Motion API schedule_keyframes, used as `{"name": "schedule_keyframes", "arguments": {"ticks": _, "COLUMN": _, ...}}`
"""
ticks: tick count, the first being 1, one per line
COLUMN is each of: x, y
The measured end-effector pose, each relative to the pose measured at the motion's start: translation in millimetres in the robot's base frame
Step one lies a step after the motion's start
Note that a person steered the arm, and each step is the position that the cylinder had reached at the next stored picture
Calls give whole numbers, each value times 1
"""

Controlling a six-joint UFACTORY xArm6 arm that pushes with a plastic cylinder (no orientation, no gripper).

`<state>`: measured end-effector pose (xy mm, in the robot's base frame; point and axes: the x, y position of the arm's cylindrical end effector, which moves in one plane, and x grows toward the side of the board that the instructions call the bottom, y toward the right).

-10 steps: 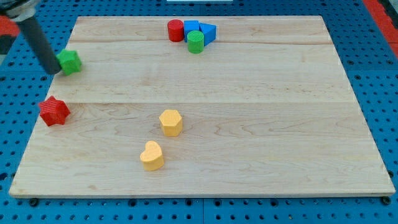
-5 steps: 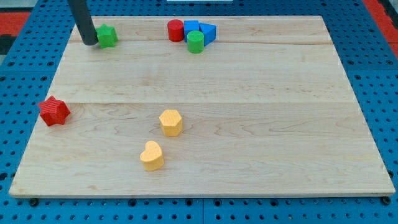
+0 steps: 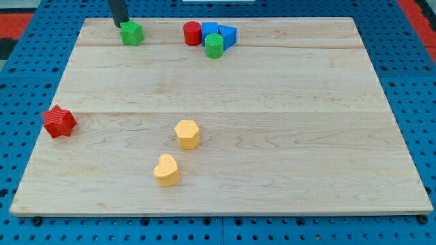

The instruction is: Move the green star into the green circle

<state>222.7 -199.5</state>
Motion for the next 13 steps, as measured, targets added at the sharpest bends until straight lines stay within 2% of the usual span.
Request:
{"name": "schedule_keyframes", "arguments": {"ticks": 2, "x": 22, "y": 58}}
{"name": "schedule_keyframes", "arguments": {"ticks": 6, "x": 65, "y": 35}}
{"name": "schedule_keyframes", "arguments": {"ticks": 7, "x": 63, "y": 65}}
{"name": "schedule_keyframes", "arguments": {"ticks": 9, "x": 89, "y": 73}}
{"name": "schedule_keyframes", "arguments": {"ticks": 10, "x": 78, "y": 111}}
{"name": "schedule_keyframes", "arguments": {"ticks": 12, "x": 80, "y": 128}}
{"name": "schedule_keyframes", "arguments": {"ticks": 13, "x": 107, "y": 130}}
